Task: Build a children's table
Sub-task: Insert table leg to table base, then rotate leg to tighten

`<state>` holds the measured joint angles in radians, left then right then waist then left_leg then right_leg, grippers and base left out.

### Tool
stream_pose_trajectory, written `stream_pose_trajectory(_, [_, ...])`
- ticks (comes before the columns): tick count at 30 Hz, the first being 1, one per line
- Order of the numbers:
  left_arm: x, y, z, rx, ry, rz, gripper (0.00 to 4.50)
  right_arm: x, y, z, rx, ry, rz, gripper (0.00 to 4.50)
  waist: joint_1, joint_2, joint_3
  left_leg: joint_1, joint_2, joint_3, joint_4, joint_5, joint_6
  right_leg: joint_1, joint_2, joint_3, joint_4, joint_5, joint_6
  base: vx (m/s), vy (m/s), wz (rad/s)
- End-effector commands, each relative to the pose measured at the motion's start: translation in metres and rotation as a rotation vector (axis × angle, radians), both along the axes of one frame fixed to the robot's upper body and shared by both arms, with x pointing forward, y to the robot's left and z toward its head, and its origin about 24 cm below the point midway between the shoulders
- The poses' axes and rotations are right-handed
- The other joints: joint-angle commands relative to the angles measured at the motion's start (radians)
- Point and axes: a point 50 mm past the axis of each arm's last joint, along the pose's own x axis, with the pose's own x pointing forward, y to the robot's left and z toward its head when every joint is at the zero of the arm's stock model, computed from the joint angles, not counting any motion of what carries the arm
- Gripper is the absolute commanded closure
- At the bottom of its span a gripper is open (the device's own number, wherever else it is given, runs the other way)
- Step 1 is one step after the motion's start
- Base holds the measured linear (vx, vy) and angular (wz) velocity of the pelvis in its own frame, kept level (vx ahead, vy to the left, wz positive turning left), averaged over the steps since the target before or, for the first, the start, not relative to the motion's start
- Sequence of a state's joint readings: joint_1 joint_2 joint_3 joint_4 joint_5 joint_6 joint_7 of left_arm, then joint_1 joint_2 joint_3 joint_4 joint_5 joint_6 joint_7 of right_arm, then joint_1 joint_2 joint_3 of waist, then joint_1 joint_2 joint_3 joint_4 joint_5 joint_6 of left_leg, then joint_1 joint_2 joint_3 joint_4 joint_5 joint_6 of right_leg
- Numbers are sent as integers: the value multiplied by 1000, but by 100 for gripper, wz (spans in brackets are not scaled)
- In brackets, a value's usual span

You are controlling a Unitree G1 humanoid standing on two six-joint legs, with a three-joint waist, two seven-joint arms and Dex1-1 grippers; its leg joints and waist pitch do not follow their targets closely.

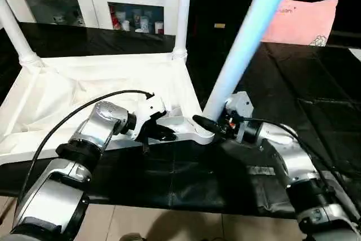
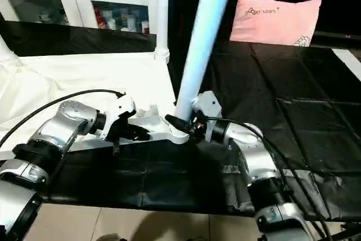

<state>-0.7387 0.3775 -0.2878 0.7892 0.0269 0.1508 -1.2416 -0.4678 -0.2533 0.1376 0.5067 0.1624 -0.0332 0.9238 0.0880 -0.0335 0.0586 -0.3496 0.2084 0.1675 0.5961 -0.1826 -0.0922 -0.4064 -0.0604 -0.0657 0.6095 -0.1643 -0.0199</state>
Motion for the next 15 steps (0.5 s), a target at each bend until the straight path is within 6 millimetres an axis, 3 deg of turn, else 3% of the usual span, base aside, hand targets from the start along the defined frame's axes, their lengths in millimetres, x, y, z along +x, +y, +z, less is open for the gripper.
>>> stream_pose_trajectory(1, [4,6,13,-22,-61,15,450,-20,2,-45,-70,228,67,259,-4,-2,-62,4,19,-2,-76,-256,25,47,-79,46,-88,-401,-165,0,0,0])
stream_pose_trajectory(4, [-1,4,14,-1,-52,-77,450,-15,3,-41,-45,244,86,259,-8,1,-63,6,23,-4,-80,-276,18,46,-78,47,-88,-391,-171,0,0,0])
stream_pose_trajectory(5, [-3,3,14,17,-51,-112,450,-15,4,-41,-55,244,108,259,-8,9,-63,7,22,-5,-81,-286,15,46,-76,46,-87,-379,-174,0,0,0])
stream_pose_trajectory(10, [-4,0,15,63,-56,-180,450,-18,8,-40,-83,237,177,259,-7,8,-65,7,22,-4,-82,-291,8,49,-75,47,-83,-346,-188,0,0,0])
stream_pose_trajectory(11, [-5,-1,15,75,-57,-202,450,-21,10,-41,-90,238,208,259,-5,14,-64,8,22,-5,-83,-295,6,48,-75,47,-84,-351,-189,0,0,0])
stream_pose_trajectory(15, [-8,-5,16,108,-48,-274,450,-31,16,-42,-111,252,306,259,-2,8,-62,9,23,-5,-85,-308,9,48,-76,47,-90,-395,-171,0,0,0])
